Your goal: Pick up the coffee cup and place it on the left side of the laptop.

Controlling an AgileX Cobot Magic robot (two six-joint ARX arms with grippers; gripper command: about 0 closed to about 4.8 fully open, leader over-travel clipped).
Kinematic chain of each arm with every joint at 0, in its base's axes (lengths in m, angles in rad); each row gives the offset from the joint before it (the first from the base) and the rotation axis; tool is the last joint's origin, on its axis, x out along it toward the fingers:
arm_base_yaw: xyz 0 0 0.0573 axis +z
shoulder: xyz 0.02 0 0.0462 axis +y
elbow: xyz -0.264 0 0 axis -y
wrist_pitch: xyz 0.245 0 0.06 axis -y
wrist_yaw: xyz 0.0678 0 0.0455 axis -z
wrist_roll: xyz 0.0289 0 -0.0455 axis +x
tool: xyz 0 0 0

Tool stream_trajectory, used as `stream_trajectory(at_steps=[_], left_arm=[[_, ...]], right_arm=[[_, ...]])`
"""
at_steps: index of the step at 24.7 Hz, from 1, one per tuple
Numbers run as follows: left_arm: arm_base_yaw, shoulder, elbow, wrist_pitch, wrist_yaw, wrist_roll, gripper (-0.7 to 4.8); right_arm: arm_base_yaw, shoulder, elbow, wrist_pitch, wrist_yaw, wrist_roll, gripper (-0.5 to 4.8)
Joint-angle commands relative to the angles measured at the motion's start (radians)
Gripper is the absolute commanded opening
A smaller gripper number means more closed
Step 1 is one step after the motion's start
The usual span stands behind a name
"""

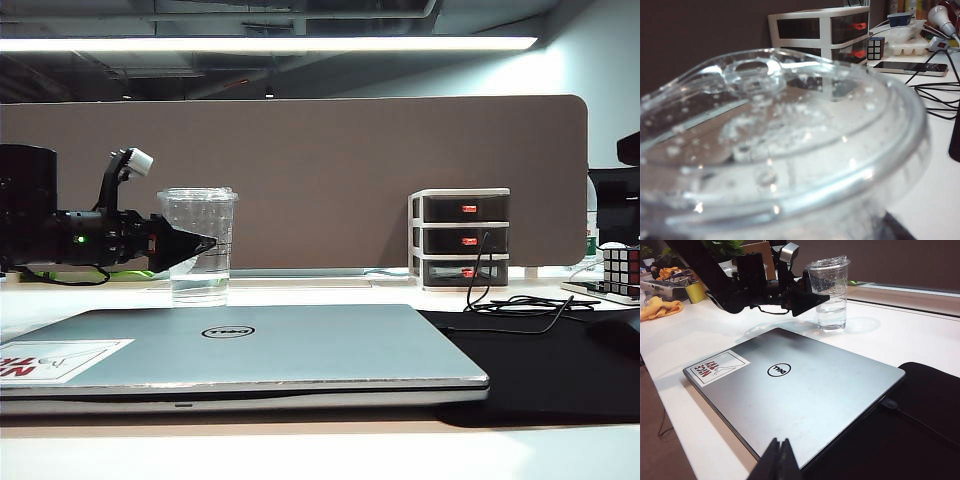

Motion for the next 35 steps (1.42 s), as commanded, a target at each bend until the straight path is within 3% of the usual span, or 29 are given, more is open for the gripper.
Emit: stream_trajectory(at_steps=[1,4,11,15,17,20,21,35], left_arm=[[-0.013,0.018,0.011,0.002,0.003,0.003,4.79],[-0.032,0.020,0.013,0.002,-0.003,0.031,4.79],[-0.042,0.029,0.048,0.001,-0.004,0.010,4.79],[-0.041,0.029,0.047,0.008,-0.003,0.010,3.67],[-0.041,0.029,0.047,0.008,-0.003,0.010,3.61],[-0.041,0.029,0.047,0.009,-0.002,0.010,2.67],[-0.041,0.029,0.047,0.009,-0.002,0.010,2.60],[0.012,-0.003,0.036,0.047,0.034,-0.136,2.68]], right_arm=[[0.001,-0.002,-0.005,0.010,0.000,-0.003,-0.01],[0.001,-0.002,-0.005,0.010,0.000,-0.003,-0.01],[0.000,-0.002,-0.005,0.010,0.000,-0.003,-0.01],[0.000,-0.002,-0.005,0.010,0.000,-0.003,-0.01],[0.000,-0.002,-0.005,0.010,0.000,-0.003,-0.01],[0.000,-0.002,-0.005,0.010,0.000,-0.003,-0.01],[0.000,-0.002,-0.005,0.010,0.000,-0.003,-0.01],[0.000,-0.002,-0.005,0.010,0.000,-0.004,-0.01]])
